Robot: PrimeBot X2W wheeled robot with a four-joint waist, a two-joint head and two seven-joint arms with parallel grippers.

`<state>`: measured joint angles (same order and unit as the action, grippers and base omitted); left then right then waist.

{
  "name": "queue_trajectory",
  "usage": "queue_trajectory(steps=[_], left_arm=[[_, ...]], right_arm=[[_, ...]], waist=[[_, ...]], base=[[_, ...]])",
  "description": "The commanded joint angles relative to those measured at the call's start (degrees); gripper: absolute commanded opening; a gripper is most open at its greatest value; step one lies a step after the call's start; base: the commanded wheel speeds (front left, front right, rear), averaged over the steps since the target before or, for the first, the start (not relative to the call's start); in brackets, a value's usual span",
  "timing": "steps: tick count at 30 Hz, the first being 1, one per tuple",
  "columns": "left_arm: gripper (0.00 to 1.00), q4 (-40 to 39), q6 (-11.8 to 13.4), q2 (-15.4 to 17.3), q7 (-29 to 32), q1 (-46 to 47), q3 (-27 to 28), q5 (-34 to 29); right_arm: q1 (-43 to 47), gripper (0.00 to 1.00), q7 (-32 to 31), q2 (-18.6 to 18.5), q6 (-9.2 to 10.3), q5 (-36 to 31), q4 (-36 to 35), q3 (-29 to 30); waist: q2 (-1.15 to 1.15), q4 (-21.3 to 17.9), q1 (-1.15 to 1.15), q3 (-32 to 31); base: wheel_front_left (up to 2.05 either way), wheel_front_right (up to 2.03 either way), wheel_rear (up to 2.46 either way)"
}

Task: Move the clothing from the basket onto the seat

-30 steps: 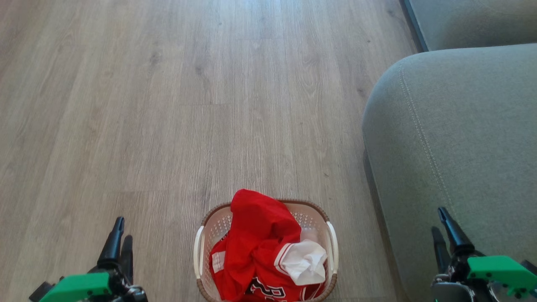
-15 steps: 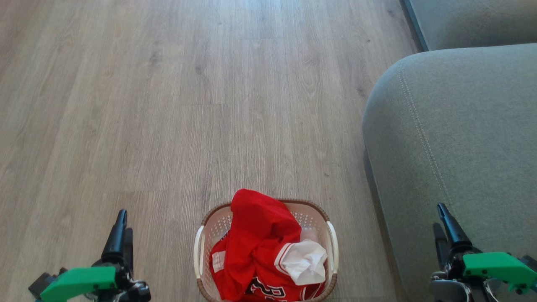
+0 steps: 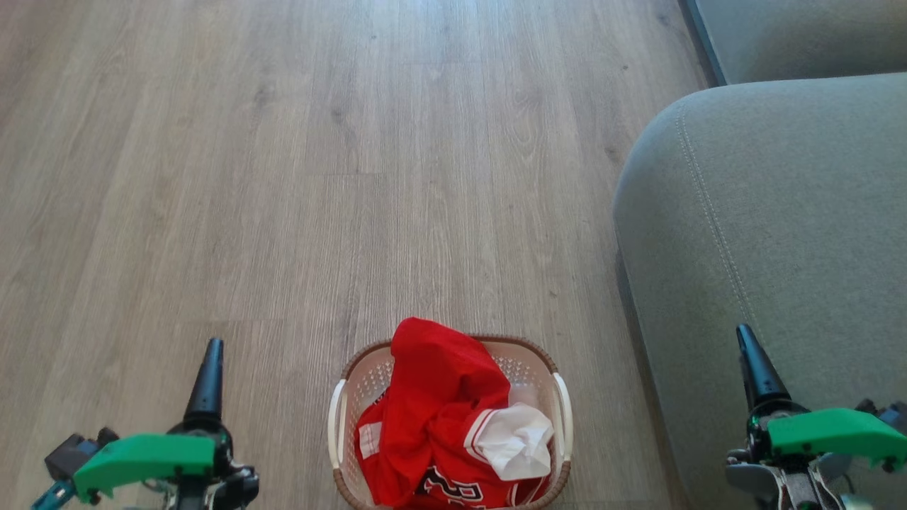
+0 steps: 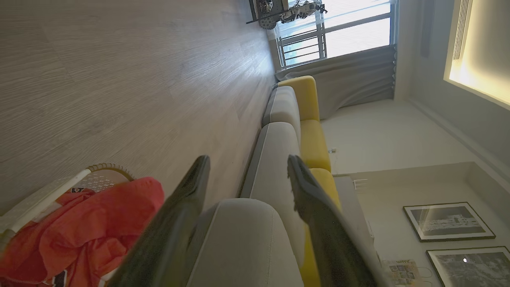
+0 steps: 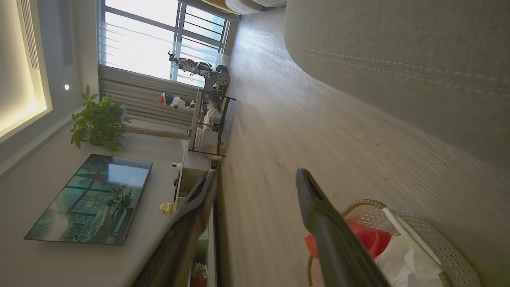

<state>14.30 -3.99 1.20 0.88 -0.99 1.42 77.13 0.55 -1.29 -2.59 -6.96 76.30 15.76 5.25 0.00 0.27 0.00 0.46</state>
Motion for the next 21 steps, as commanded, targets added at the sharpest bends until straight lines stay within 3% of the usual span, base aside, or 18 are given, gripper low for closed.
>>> queue_trajectory(steps=[1,21], left_arm=[[1.00,-2.8,0.2,0.5,-0.7,2.4,0.0,-2.2],[1.00,-5.5,2.5,0.7,-3.9,1.6,-3.3,-22.1]], right_arm=[[-2.7,1.00,1.0,-0.2,-0.16,-2.1,-2.7,-0.5],[-2.0,1.00,4.2,-0.2,-0.24,-18.7,-5.2,-3.9]], waist=[[0.00,0.0,0.00,0.0],[0.00,0.4,0.00,0.3]], base=[[0.00,0.00,0.00],[0.00,0.00,0.00]])
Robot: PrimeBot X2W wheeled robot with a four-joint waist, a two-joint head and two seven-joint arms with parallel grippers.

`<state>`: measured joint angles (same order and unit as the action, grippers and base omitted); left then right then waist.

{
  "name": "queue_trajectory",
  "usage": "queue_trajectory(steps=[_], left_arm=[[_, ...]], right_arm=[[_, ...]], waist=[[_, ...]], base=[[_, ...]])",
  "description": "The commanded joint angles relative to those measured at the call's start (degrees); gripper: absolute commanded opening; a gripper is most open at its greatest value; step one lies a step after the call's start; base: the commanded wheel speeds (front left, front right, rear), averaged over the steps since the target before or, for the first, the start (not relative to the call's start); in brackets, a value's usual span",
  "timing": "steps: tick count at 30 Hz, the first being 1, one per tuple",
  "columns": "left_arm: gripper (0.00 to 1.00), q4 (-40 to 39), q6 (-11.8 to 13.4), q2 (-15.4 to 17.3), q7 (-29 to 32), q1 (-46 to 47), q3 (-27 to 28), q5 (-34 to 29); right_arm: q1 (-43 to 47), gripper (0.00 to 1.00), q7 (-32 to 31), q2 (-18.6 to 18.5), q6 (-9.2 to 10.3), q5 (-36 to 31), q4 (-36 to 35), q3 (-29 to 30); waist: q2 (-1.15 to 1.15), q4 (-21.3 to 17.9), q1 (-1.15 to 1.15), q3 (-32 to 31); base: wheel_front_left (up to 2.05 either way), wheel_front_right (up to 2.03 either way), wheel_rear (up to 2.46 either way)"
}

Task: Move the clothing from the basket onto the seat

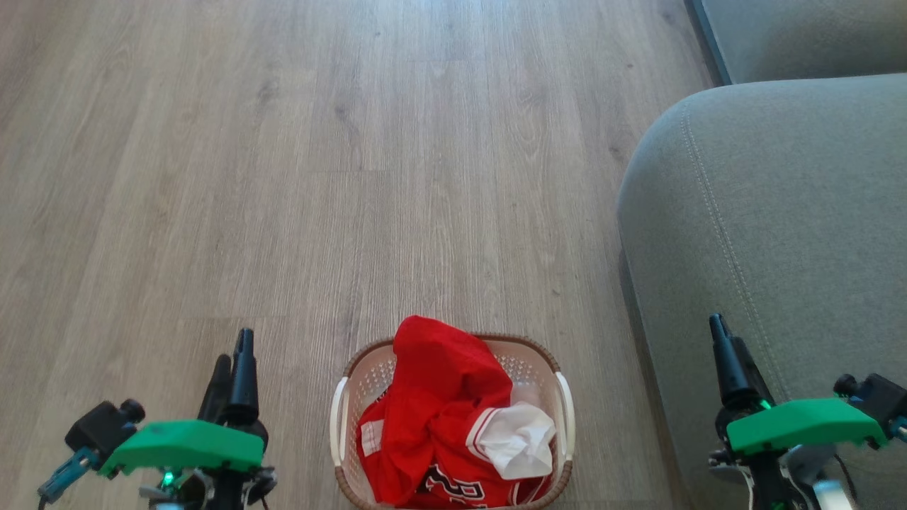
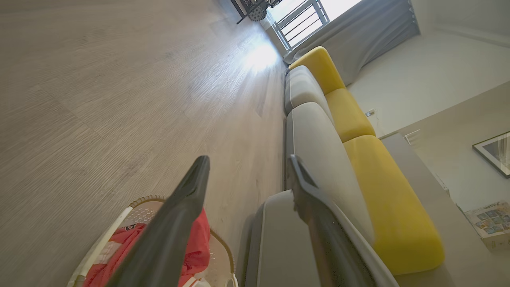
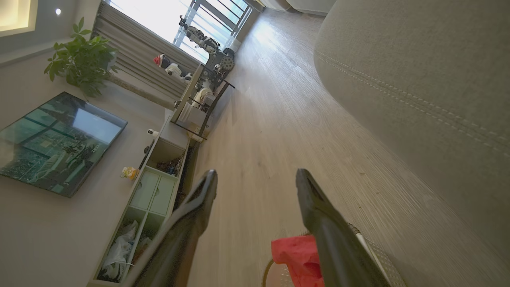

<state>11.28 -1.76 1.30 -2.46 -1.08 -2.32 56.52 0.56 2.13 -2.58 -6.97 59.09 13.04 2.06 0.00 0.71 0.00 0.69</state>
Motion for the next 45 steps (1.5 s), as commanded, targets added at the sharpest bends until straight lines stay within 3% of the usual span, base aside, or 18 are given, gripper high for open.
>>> queue_trajectory(steps=[1,21,45], left_arm=[[1.00,-2.5,0.4,0.7,-0.7,1.6,0.4,-2.4],[1.00,-4.2,3.4,1.8,-4.2,0.0,-0.6,-19.7],[1.00,-3.9,6.1,2.6,-8.1,-0.6,-2.2,-35.7]], right_arm=[[-2.0,1.00,0.9,-0.3,-0.23,-2.3,-2.5,-0.8],[-1.9,1.00,4.5,-0.3,-0.32,-18.1,-3.5,-3.1],[-2.0,1.00,8.4,-0.3,-0.41,-33.9,-4.8,-5.6]], waist=[[0.00,0.0,0.00,0.0],[0.00,0.1,0.00,0.7],[0.00,0.4,0.00,1.0]], base=[[0.00,0.00,0.00],[0.00,0.00,0.00],[0.00,0.00,0.00]])
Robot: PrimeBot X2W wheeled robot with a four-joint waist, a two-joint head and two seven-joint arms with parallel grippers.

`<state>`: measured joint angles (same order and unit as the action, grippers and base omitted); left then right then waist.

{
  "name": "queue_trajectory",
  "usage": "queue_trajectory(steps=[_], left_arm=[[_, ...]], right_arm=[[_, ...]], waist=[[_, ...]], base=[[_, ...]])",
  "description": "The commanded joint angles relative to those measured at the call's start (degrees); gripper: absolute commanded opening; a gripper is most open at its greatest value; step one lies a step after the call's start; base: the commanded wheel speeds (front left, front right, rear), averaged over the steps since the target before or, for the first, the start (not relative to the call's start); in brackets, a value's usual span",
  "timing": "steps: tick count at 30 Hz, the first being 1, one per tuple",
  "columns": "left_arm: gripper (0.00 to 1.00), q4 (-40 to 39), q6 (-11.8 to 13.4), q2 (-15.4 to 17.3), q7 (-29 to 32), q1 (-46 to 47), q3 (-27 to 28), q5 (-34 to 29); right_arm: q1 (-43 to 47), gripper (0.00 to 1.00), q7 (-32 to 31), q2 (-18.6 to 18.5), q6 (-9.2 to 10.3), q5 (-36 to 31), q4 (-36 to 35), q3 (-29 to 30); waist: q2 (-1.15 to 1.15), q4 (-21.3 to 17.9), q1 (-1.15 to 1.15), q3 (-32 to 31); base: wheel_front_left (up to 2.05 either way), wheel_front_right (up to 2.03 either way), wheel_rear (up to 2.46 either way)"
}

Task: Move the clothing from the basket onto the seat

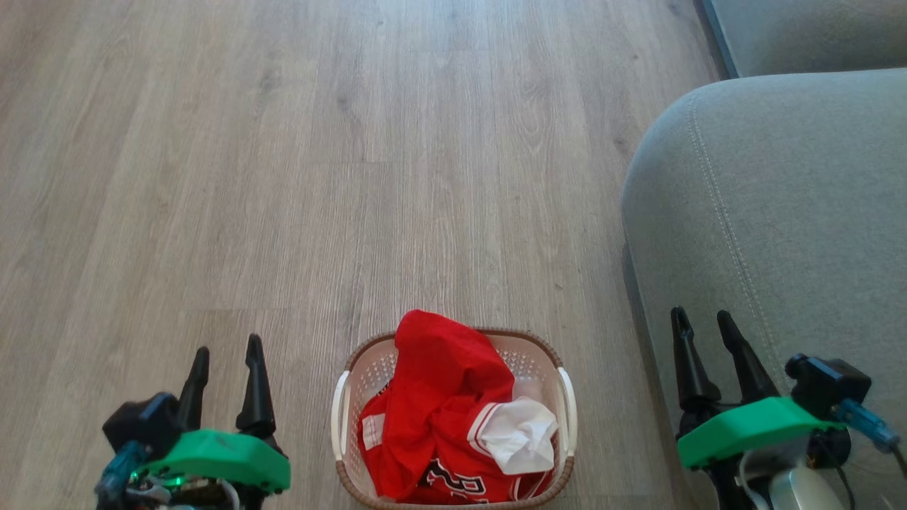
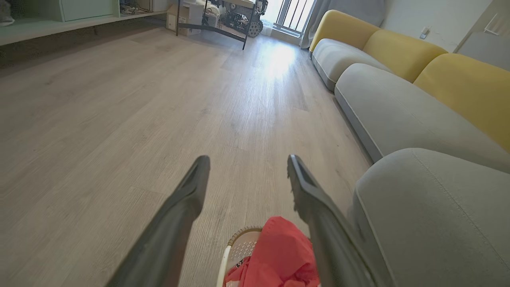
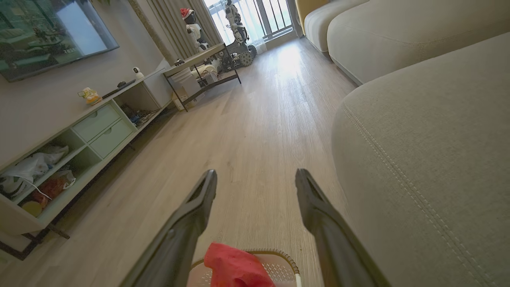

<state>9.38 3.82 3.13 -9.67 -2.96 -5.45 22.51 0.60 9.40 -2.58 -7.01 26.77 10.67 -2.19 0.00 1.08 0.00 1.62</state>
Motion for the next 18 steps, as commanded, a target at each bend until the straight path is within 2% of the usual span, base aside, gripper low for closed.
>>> queue_trajectory(steps=[1,18], left_arm=[[1.00,-2.0,0.6,0.8,-1.0,1.2,0.9,-2.4],[1.00,-3.0,2.4,1.0,-3.9,0.8,0.3,-14.1]], right_arm=[[-2.0,1.00,1.3,-0.3,-0.37,-2.3,-2.5,-1.4],[-2.1,1.00,4.1,-0.3,-0.44,-14.2,-3.8,-3.1]], waist=[[0.00,0.0,0.00,0.1],[0.00,0.3,0.00,0.5]], base=[[0.00,0.00,0.00],[0.00,0.00,0.00]])
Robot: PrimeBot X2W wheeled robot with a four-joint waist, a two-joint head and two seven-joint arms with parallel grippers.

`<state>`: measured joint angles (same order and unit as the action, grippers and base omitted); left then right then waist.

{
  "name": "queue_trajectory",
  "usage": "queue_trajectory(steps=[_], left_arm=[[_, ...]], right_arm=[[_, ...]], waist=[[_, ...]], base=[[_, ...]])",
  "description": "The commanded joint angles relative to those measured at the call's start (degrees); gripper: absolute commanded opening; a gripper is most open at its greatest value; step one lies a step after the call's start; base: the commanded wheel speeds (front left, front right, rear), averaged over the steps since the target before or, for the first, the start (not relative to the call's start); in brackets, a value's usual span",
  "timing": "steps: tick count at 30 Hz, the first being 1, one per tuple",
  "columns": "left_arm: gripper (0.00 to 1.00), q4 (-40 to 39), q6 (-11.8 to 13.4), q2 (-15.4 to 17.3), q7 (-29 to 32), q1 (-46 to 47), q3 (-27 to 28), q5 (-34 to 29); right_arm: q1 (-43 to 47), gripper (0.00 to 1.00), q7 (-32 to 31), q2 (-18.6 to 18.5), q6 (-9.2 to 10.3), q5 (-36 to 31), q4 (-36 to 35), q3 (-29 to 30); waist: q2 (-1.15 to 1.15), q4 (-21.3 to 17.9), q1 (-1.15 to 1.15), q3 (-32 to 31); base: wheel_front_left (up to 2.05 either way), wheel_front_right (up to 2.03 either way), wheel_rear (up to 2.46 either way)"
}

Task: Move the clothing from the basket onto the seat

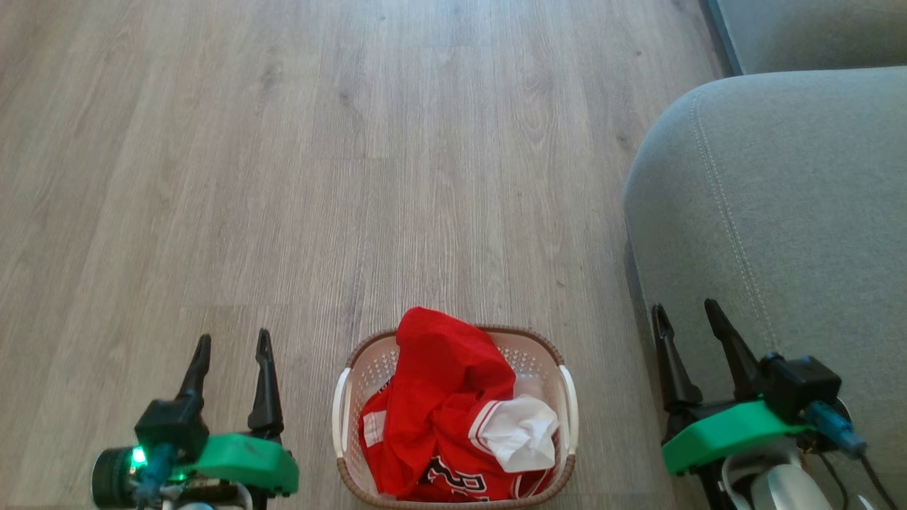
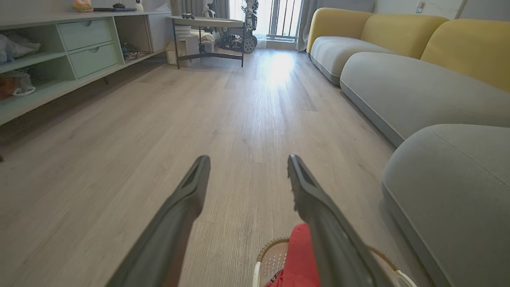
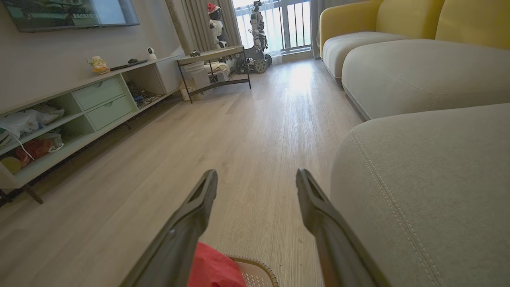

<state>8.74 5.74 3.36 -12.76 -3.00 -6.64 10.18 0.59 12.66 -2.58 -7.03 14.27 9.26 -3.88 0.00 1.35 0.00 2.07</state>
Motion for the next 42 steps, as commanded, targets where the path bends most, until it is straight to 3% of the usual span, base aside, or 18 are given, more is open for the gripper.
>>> queue_trajectory(steps=[1,10,42], left_arm=[[1.00,-2.4,0.6,0.8,-0.9,0.8,1.5,-2.5],[1.00,-2.8,1.2,0.8,-2.2,0.4,1.2,-7.8],[1.00,-0.8,0.0,-0.1,-2.2,0.6,2.9,-6.1]], right_arm=[[-2.1,1.00,1.0,-0.3,-0.43,-2.4,-2.5,-1.6],[-2.2,1.00,2.3,-0.3,-0.46,-7.8,-3.1,-2.3],[-2.2,1.00,2.3,-0.3,-0.46,-7.6,-3.6,-2.3]], waist=[[0.00,0.0,0.00,0.1],[0.00,0.1,0.00,0.2],[0.00,0.0,0.00,0.5]], base=[[0.00,0.00,0.00],[0.00,0.00,0.00],[0.00,0.00,0.00]])
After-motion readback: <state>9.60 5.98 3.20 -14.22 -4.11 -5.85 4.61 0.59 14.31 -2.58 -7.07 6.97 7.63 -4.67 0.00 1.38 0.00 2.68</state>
